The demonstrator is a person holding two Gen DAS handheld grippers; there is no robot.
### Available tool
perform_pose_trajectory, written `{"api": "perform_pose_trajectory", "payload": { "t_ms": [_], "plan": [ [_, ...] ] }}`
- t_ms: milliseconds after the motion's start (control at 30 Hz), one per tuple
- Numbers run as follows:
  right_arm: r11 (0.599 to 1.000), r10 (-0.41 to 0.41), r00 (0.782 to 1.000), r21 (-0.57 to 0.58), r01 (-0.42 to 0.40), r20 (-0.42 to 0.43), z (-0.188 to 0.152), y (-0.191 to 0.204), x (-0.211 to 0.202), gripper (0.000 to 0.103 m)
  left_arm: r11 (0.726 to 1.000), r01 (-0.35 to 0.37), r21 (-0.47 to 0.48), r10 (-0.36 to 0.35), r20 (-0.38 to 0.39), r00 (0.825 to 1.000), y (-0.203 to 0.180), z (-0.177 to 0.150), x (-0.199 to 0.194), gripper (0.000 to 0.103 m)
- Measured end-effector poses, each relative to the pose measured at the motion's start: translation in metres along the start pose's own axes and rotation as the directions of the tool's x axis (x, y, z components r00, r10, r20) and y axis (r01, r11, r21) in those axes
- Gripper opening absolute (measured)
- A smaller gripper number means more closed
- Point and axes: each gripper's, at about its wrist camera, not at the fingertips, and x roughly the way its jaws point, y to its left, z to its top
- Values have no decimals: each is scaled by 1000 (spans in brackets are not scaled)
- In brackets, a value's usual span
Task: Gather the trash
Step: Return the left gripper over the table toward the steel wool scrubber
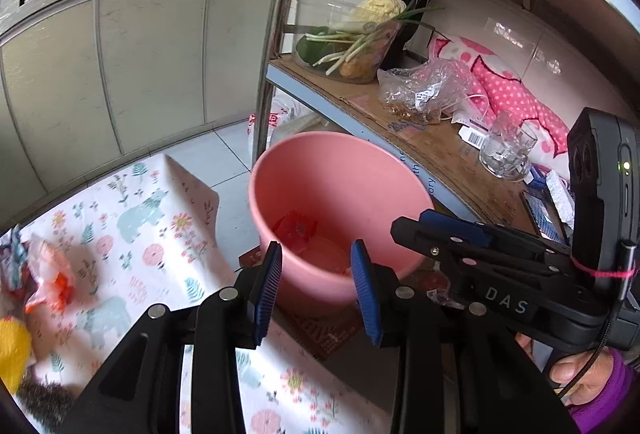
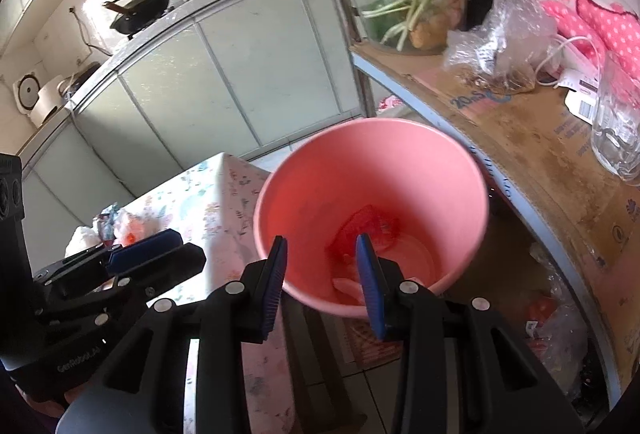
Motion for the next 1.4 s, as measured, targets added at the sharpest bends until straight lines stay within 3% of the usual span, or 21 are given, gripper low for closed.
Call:
{"api": "perform_pose_trajectory", "payload": {
  "t_ms": [300,667,933,1100,1267,1400],
  "plan": [
    [997,55,998,-54,-55,0,-9,36,-11,37,999,-44,-26,46,64,997,14,-13,-47,44],
    [988,105,994,-109,-107,-24,-19,68,-14,37,997,-60,-55,65,106,992,29,-38,-91,44],
    [966,170,983,-183,-181,-73,-32,108,-4,37,989,-139,-48,145,159,977,49,-70,-147,44],
    [948,204,972,-224,-226,-118,-42,134,7,37,968,-225,-109,242,174,955,78,-98,-181,44],
    [934,222,962,-248,-256,-157,-49,155,18,37,932,-298,-208,325,110,939,113,-126,-189,44],
    [926,230,957,-261,-272,-179,-55,165,25,37,912,-319,-257,348,78,934,132,-140,-184,44]
  ]
}}
